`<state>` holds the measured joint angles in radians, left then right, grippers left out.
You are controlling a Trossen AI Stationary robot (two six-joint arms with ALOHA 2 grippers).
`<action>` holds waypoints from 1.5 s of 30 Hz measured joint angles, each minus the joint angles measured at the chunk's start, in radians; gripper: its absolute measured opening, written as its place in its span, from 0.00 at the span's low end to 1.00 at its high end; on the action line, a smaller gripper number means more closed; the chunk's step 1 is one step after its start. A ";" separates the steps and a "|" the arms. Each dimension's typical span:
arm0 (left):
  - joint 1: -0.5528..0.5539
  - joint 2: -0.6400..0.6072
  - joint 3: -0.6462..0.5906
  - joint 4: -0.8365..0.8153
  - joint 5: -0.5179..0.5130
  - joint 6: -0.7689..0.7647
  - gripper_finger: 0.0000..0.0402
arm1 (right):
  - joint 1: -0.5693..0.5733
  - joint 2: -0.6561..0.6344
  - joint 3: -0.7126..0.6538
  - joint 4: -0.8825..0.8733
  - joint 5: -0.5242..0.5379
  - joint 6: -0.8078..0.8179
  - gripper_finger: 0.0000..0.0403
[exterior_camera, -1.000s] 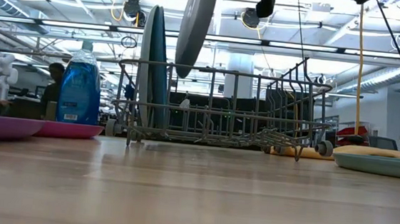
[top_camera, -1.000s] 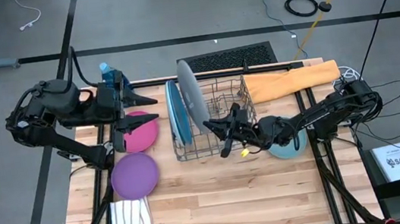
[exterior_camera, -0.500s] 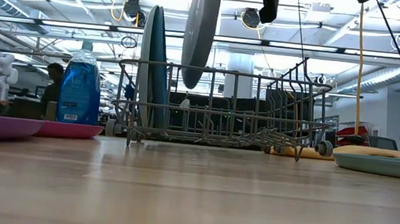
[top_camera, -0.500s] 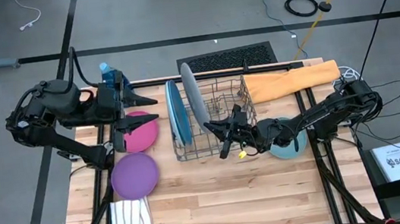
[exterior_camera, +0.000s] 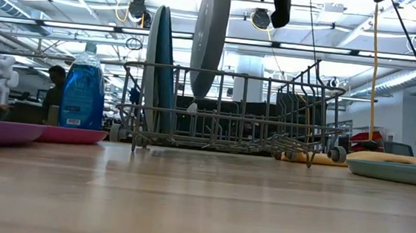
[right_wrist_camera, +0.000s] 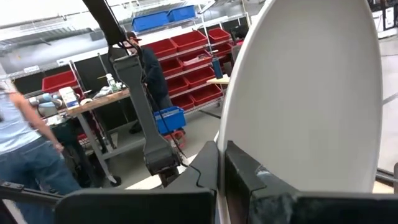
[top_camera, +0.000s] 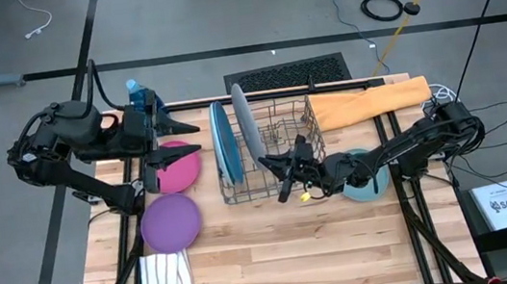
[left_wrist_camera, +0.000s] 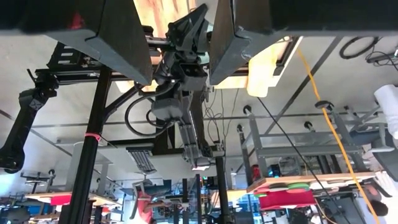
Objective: Sort dishes
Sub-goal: Put the gray plate into the dish rack
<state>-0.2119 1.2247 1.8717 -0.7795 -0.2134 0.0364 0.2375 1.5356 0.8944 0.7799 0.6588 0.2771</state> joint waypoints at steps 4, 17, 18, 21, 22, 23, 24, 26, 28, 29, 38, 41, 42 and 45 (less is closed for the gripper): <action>0.000 0.000 0.000 0.000 0.000 0.000 0.40 | 0.000 0.031 0.000 0.015 0.001 0.031 0.00; 0.000 0.000 0.000 0.000 0.000 -0.001 0.40 | -0.002 0.166 -0.001 0.201 0.025 0.106 0.00; 0.000 0.000 0.000 0.000 0.000 0.000 0.40 | -0.002 0.166 0.000 0.197 0.028 0.106 0.00; 0.000 0.000 0.000 0.000 0.000 0.000 0.40 | -0.002 0.166 0.000 0.158 0.076 0.105 0.00; 0.000 0.000 0.000 0.000 0.000 0.000 0.40 | -0.002 0.166 0.000 0.147 0.079 0.109 0.00; 0.000 0.000 0.000 0.000 0.000 0.000 0.40 | -0.002 0.166 0.000 0.133 0.075 0.119 0.00; 0.000 0.000 0.000 0.000 0.000 0.000 0.40 | -0.002 0.165 0.000 0.114 0.075 0.134 0.00; 0.000 0.000 0.000 0.000 0.000 0.000 0.40 | -0.002 0.165 0.000 0.074 0.075 0.155 0.00; 0.000 0.000 0.000 0.000 0.000 0.000 0.40 | -0.001 0.166 0.000 0.061 0.075 0.161 0.00; 0.000 0.000 0.000 0.000 0.000 0.001 0.40 | -0.001 0.166 0.000 0.059 0.075 0.162 0.00; 0.000 0.014 0.001 0.005 0.000 0.006 0.40 | -0.017 0.166 0.000 0.007 0.075 0.195 0.01; 0.000 0.021 0.001 0.005 0.000 0.007 0.40 | -0.027 0.167 0.000 -0.006 0.075 0.209 0.01; 0.000 0.022 0.001 0.005 0.000 0.008 0.40 | -0.030 0.170 0.000 -0.003 0.075 0.210 0.01; 0.000 0.029 0.001 0.005 0.000 0.023 0.40 | -0.041 0.182 0.000 0.007 0.060 0.209 0.01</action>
<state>-0.2119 1.2534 1.8725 -0.7744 -0.2134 0.0595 0.1962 1.7176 0.8948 0.7871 0.7191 0.4866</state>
